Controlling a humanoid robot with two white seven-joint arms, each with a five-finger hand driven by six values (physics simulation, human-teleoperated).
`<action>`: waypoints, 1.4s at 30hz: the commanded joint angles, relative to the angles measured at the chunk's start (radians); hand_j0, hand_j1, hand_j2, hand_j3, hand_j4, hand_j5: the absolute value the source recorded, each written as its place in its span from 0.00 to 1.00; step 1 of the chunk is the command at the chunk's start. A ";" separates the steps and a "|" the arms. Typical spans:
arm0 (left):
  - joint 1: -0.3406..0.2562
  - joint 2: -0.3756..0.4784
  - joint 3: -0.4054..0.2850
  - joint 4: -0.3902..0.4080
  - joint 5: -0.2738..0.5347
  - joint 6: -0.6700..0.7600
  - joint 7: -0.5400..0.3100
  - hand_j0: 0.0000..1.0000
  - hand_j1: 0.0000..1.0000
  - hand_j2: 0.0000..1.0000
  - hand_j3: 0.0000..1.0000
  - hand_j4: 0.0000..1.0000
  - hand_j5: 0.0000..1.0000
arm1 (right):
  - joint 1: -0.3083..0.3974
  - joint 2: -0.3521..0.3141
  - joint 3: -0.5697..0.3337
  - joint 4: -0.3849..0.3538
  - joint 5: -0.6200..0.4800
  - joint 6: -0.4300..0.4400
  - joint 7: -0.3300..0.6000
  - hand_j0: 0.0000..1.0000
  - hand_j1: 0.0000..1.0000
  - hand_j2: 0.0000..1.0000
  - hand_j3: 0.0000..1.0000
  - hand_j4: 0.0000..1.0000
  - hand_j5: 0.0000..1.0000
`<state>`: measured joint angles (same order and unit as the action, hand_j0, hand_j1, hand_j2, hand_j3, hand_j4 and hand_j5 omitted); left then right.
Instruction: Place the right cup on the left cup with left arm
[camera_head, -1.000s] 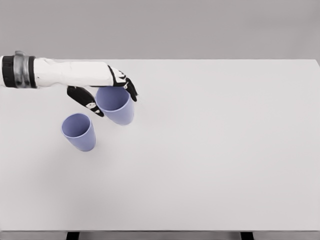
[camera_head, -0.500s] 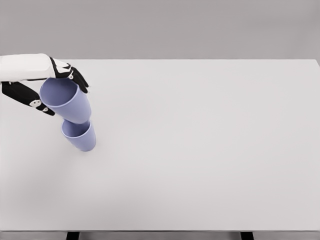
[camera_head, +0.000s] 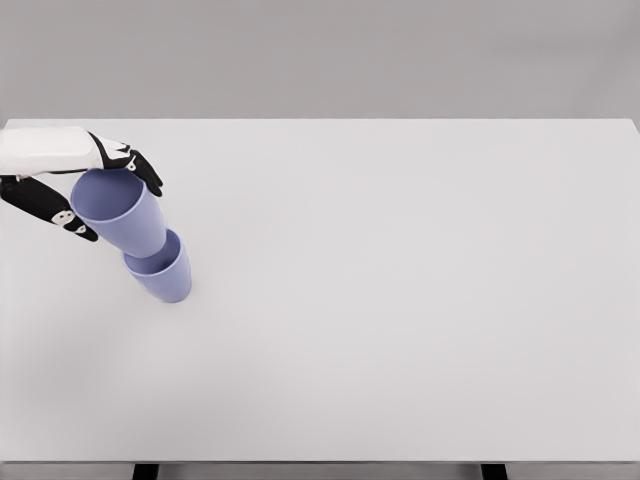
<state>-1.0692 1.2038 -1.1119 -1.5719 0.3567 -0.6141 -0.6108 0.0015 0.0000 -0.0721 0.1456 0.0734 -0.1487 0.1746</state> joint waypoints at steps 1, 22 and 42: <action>-0.002 -0.001 0.001 0.000 0.010 0.003 0.000 0.60 0.60 0.60 0.60 0.60 0.60 | 0.000 0.000 0.000 0.000 0.000 0.000 0.000 1.00 1.00 1.00 1.00 1.00 1.00; 0.037 -0.055 0.001 0.076 -0.005 0.003 0.000 0.61 0.61 0.61 0.61 0.61 0.61 | 0.000 0.000 0.000 0.000 0.000 0.000 0.000 1.00 1.00 1.00 1.00 1.00 1.00; 0.064 -0.063 0.020 0.088 -0.028 0.003 0.000 0.93 0.93 0.93 0.93 0.93 0.93 | 0.000 0.000 0.000 0.000 0.000 0.000 0.000 1.00 1.00 1.00 1.00 1.00 1.00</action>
<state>-1.0048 1.1407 -1.0945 -1.4833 0.3232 -0.6136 -0.6111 0.0015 0.0000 -0.0721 0.1456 0.0735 -0.1487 0.1746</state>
